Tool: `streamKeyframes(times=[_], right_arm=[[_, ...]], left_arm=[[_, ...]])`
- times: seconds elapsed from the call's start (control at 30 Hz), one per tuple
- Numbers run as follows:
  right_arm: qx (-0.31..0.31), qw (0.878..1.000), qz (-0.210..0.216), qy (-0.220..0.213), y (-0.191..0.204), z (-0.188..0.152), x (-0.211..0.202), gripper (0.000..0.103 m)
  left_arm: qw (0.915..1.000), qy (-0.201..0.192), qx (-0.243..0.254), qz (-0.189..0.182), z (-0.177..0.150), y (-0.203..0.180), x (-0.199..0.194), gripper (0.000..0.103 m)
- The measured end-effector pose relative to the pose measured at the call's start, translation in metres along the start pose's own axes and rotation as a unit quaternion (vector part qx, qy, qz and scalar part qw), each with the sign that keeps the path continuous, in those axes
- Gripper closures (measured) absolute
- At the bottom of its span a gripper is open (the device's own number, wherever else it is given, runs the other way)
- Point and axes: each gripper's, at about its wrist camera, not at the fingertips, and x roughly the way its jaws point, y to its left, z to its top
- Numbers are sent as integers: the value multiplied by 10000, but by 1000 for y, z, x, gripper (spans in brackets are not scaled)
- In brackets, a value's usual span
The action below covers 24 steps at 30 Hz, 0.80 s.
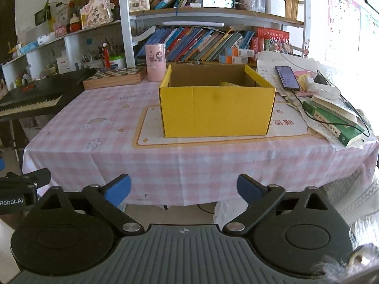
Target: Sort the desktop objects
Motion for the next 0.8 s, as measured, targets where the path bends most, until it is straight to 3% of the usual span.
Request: streamKeyframes(times=[0.8], right_arm=[[37,9996,-56,291,6,-3,4,0]], left_arm=[[9999,92,-9,67,0,7,1,1]])
